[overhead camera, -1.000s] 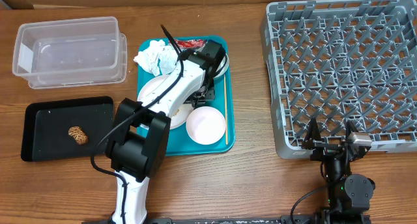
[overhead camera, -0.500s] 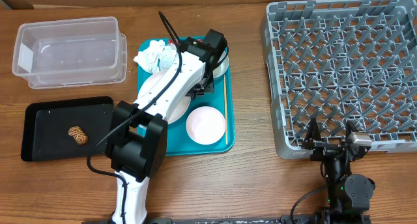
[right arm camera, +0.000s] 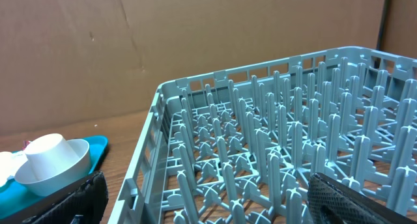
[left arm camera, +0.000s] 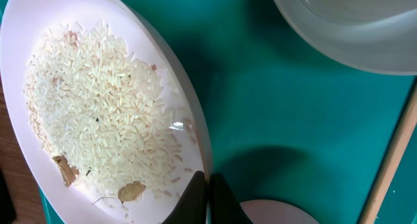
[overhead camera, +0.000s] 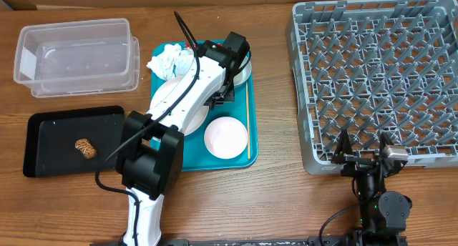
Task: Sort waste into correct bins and load items into the dishwasher
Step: 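Grasp the rim of the white plate with the left gripper, then lift the plate and carry it left over the black tray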
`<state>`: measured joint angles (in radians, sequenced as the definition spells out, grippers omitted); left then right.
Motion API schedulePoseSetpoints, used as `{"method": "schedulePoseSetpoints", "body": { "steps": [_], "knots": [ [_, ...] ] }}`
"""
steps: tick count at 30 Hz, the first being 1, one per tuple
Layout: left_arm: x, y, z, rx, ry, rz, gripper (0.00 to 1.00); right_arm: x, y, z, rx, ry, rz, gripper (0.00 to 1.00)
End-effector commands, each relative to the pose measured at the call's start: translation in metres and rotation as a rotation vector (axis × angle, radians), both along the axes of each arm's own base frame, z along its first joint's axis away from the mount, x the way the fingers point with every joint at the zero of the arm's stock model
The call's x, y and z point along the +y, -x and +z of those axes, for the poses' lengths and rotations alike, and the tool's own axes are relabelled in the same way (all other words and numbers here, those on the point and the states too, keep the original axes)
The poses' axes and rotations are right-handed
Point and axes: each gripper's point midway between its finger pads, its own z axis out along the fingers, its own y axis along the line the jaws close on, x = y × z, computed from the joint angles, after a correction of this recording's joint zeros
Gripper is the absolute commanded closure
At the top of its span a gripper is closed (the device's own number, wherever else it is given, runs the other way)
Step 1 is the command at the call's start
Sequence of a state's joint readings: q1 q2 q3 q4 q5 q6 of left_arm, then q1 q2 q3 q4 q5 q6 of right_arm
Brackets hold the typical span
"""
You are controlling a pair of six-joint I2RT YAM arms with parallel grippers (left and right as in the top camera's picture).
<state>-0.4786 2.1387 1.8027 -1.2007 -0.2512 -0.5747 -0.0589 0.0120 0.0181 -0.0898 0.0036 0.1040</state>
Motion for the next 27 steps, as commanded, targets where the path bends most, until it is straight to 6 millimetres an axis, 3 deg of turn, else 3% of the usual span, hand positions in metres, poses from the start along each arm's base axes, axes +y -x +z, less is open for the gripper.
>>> {"method": "schedulePoseSetpoints", "body": {
  "steps": [1, 15, 27],
  "knots": [
    [0.005, -0.008, 0.005, -0.036, -0.04, 0.01, 0.96, 0.0, 0.0, -0.001, -0.005, 0.0, 0.003, 0.0],
    [0.018, -0.009, 0.028, -0.047, -0.115, 0.013, 0.96, 0.0, 0.0, -0.001, -0.005, 0.0, 0.003, 0.0],
    [0.033, -0.009, 0.07, -0.078, -0.201, 0.029, 0.96, 0.0, 0.0, -0.001, -0.005, 0.0, 0.003, 0.0]
  ]
}}
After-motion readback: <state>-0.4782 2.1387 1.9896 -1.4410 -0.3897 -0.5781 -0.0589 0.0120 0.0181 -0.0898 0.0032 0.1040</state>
